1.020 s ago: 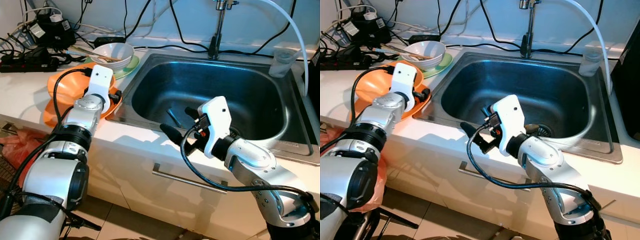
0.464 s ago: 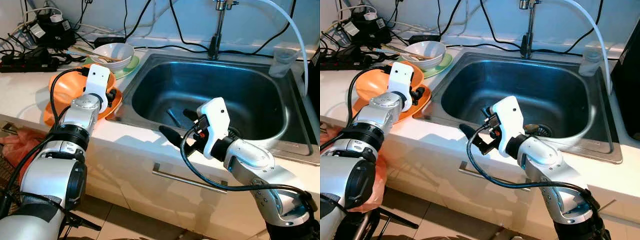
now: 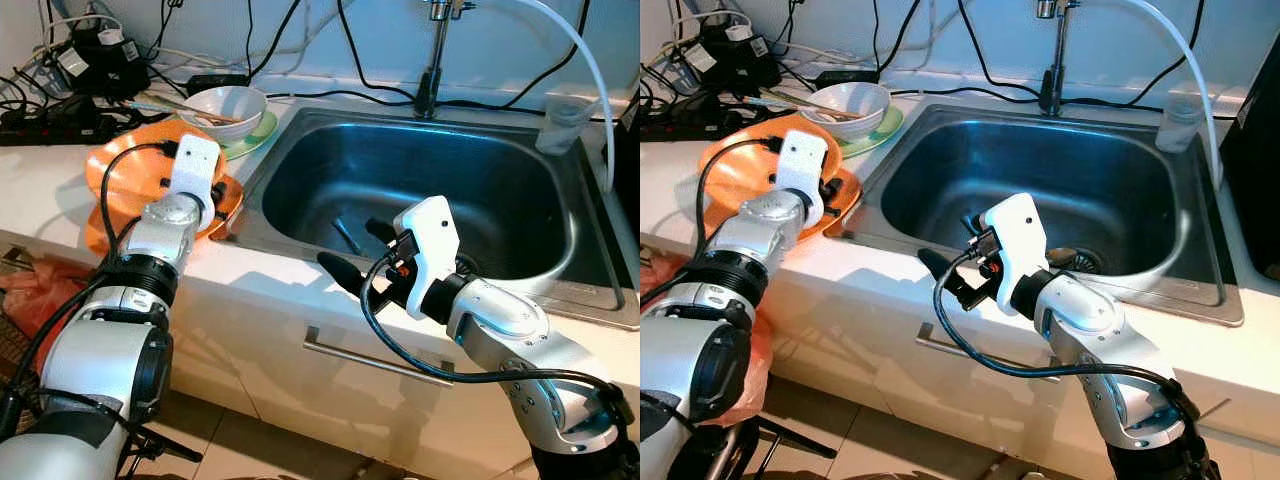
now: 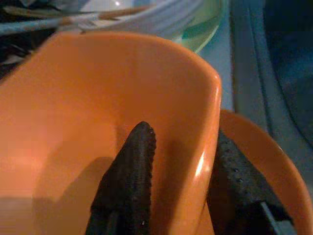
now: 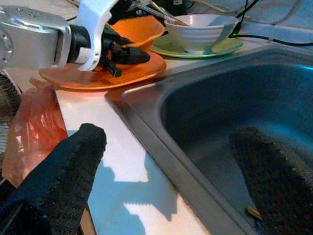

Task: Kitchen organization

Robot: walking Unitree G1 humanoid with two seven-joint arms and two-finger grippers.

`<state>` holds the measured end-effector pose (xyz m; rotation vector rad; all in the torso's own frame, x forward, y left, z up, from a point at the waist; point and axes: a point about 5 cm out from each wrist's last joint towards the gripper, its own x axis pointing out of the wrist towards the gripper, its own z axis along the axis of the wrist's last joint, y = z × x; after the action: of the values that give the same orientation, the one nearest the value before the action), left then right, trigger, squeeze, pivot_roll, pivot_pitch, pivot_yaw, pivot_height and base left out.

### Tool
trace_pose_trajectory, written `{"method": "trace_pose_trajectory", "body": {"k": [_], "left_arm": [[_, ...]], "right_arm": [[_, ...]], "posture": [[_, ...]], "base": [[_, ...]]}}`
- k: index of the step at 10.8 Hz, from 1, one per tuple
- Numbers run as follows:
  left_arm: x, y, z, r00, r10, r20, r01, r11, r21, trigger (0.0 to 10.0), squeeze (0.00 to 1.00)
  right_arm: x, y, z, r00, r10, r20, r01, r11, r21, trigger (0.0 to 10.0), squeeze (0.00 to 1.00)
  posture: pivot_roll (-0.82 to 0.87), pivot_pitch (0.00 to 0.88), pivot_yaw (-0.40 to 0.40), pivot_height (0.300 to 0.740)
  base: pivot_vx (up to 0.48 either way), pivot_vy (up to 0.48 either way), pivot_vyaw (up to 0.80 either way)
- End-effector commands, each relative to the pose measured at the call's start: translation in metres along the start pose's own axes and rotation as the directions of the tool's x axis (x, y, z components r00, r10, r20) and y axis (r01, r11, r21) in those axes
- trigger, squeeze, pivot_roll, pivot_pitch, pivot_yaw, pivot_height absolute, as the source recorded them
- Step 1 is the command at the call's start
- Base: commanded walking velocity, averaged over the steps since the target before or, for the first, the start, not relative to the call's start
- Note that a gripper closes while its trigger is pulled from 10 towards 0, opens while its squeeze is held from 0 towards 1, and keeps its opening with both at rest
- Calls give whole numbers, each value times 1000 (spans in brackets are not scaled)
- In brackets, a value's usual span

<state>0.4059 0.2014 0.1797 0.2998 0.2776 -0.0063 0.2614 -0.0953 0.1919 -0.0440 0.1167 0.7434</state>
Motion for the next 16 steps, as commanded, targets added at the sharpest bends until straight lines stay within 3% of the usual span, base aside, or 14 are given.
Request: {"method": "trace_pose_trajectory", "body": {"k": [1, 4, 7, 13, 16], "left_arm": [[0, 3, -6, 1000, 14, -24, -13, 1000, 6, 0, 0], [-1, 10, -1, 997, 83, 9, -83, 995, 47, 0, 0], [-3, 19, 16, 978, 173, 118, -186, 976, 110, 0, 0], [-6, -21, 52, 937, 103, 334, -172, 968, 183, 0, 0], [-14, -34, 86, 869, 86, 487, -244, 931, 270, 0, 0]], "right_arm": [[-2, 1, 4, 1000, -5, 26, 5, 1000, -5, 10000, 0], [-1, -2, 5, 1000, -12, 26, 13, 1000, -10, 10000, 0], [1, -4, 6, 999, -23, 33, 24, 1000, -13, 10000, 0], [1, -13, 12, 995, -82, 65, 84, 996, -34, 10000, 0], [-1, -26, 16, 978, -187, 88, 191, 981, -42, 10000, 0]], "posture": [[-94, 0, 88, 740], [-96, 0, 85, 740], [-94, 0, 86, 740], [-100, 0, 93, 740], [-114, 0, 103, 740]], "base": [[0, 0, 0], [0, 0, 0], [0, 0, 0], [0, 0, 0], [0, 0, 0]]}}
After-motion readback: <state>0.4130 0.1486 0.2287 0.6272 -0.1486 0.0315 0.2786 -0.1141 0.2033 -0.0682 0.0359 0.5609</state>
